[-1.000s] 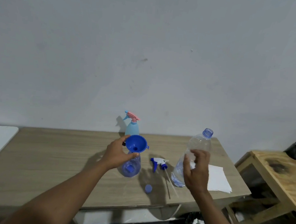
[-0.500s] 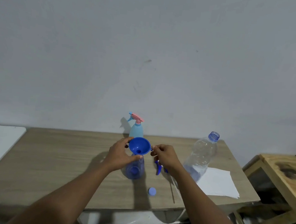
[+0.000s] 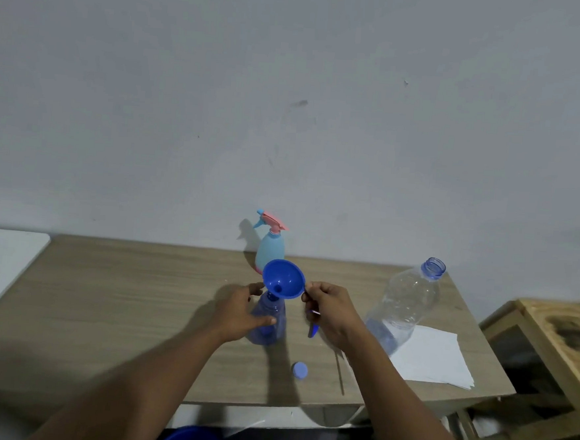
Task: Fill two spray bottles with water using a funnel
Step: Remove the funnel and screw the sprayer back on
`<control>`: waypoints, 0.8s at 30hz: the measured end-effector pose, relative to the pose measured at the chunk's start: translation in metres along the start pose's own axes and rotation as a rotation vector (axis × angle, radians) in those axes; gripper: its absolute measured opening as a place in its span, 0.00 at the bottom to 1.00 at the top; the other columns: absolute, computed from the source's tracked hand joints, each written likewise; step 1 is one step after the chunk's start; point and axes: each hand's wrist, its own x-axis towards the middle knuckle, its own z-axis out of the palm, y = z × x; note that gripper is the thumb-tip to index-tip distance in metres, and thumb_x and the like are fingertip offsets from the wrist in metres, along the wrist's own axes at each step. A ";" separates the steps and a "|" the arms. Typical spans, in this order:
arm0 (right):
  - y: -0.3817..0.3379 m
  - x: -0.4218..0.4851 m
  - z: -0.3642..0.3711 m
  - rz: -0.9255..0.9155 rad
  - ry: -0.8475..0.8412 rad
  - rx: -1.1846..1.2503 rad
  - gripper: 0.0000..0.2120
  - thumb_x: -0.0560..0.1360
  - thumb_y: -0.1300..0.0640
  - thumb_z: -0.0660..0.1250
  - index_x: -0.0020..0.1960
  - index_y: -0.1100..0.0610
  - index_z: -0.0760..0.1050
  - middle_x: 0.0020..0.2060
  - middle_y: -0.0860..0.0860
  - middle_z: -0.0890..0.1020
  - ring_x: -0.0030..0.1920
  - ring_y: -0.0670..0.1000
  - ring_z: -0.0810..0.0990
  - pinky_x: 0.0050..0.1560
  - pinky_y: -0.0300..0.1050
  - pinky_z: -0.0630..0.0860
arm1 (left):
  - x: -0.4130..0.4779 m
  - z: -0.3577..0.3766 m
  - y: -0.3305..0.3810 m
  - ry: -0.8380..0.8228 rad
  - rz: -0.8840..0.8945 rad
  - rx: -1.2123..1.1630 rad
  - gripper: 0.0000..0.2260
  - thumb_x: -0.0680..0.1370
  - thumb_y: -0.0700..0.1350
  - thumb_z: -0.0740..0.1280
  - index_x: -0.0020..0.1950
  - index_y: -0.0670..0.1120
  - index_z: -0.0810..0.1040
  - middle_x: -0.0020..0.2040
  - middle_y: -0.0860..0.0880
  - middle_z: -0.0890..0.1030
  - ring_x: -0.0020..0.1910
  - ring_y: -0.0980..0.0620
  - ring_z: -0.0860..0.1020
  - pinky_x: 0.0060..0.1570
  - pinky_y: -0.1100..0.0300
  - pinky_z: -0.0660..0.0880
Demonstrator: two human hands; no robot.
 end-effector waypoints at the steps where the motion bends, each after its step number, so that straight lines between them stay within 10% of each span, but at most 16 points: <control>1: 0.000 0.000 -0.003 0.006 0.001 0.018 0.09 0.81 0.62 0.63 0.43 0.62 0.78 0.32 0.54 0.77 0.29 0.48 0.69 0.30 0.42 0.66 | 0.001 0.003 0.001 -0.004 0.001 -0.008 0.33 0.67 0.52 0.80 0.69 0.52 0.73 0.61 0.57 0.78 0.59 0.56 0.76 0.45 0.73 0.69; 6: -0.005 -0.005 -0.015 0.048 0.011 0.228 0.10 0.82 0.64 0.60 0.45 0.63 0.77 0.30 0.54 0.75 0.28 0.47 0.69 0.27 0.38 0.68 | 0.009 0.013 -0.006 0.031 0.013 -0.107 0.28 0.60 0.54 0.78 0.59 0.55 0.77 0.55 0.56 0.81 0.57 0.53 0.79 0.60 0.53 0.76; 10: -0.002 -0.005 -0.019 0.040 0.064 0.260 0.10 0.83 0.62 0.59 0.46 0.63 0.75 0.30 0.53 0.74 0.27 0.46 0.70 0.25 0.38 0.70 | 0.003 0.010 -0.015 0.073 0.030 -0.100 0.27 0.63 0.52 0.81 0.60 0.58 0.77 0.51 0.64 0.79 0.53 0.54 0.78 0.57 0.56 0.75; 24: 0.094 0.018 0.007 -0.342 0.059 -1.286 0.09 0.82 0.55 0.58 0.51 0.56 0.76 0.43 0.53 0.82 0.39 0.53 0.79 0.36 0.47 0.74 | -0.034 -0.026 -0.053 0.219 -0.021 -0.157 0.28 0.63 0.43 0.83 0.59 0.57 0.77 0.55 0.54 0.82 0.52 0.57 0.78 0.48 0.69 0.73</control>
